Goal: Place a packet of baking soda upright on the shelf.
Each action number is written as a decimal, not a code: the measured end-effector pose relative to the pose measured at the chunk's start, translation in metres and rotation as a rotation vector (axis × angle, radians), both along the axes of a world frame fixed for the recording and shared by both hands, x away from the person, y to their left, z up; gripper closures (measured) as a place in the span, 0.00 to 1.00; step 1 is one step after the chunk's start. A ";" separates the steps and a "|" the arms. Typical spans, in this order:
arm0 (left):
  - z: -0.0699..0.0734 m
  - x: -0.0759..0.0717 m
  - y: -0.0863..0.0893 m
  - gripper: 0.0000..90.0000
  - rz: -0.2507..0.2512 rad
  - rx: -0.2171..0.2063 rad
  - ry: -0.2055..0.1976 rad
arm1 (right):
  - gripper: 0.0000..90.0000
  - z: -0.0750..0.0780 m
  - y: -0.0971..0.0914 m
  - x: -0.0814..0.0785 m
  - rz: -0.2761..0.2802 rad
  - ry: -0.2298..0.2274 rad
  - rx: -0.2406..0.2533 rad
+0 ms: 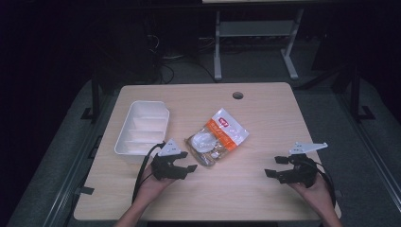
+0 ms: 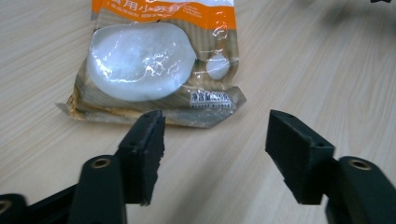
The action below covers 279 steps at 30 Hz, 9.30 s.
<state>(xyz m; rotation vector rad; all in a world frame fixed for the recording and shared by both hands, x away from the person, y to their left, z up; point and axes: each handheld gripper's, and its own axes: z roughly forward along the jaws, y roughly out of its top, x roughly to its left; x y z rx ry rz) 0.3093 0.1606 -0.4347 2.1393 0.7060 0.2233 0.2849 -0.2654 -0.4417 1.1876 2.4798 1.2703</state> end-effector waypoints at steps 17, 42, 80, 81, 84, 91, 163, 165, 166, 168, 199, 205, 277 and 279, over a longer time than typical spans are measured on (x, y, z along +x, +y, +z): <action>0.000 0.049 -0.036 0.87 -0.007 0.083 0.074 | 0.25 0.031 0.016 0.042 -0.010 0.026 0.035; -0.006 0.066 -0.043 1.00 0.010 0.136 0.118 | 0.33 0.006 0.066 0.141 -0.066 0.205 0.052; -0.006 0.060 -0.038 0.83 0.000 0.122 0.106 | 0.99 -0.018 0.115 0.143 0.018 0.236 0.264; -0.006 0.058 -0.037 0.81 -0.002 0.121 0.104 | 0.99 -0.015 0.115 0.142 0.029 0.222 0.261; -0.004 0.051 -0.036 0.75 -0.018 0.087 0.099 | 0.99 -0.008 0.118 0.140 0.038 0.194 0.240; 0.003 0.033 -0.033 0.64 -0.043 0.025 0.077 | 0.99 0.016 0.119 0.133 0.065 0.116 0.169; -0.011 -0.038 0.014 0.24 -0.184 0.040 -0.039 | 1.00 0.160 0.247 0.139 0.372 -0.100 0.026; -0.011 -0.038 0.014 0.24 -0.187 0.041 -0.038 | 1.00 0.162 0.253 0.140 0.381 -0.102 0.025; -0.011 -0.038 0.015 0.24 -0.186 0.037 -0.038 | 1.00 0.163 0.255 0.141 0.383 -0.103 0.025; -0.011 -0.039 0.015 0.23 -0.187 0.035 -0.037 | 1.00 0.165 0.259 0.141 0.390 -0.107 0.029; -0.010 -0.038 0.020 0.22 -0.183 0.029 -0.047 | 1.00 0.167 0.329 0.155 0.491 -0.118 0.058; -0.010 -0.037 0.021 0.22 -0.182 0.031 -0.047 | 1.00 0.164 0.341 0.157 0.506 -0.117 0.057; -0.008 -0.036 0.023 0.22 -0.168 0.035 -0.052 | 0.91 0.055 0.378 0.158 0.474 -0.006 0.008; -0.008 -0.036 0.023 0.22 -0.167 0.034 -0.052 | 0.95 0.052 0.377 0.157 0.476 -0.001 -0.002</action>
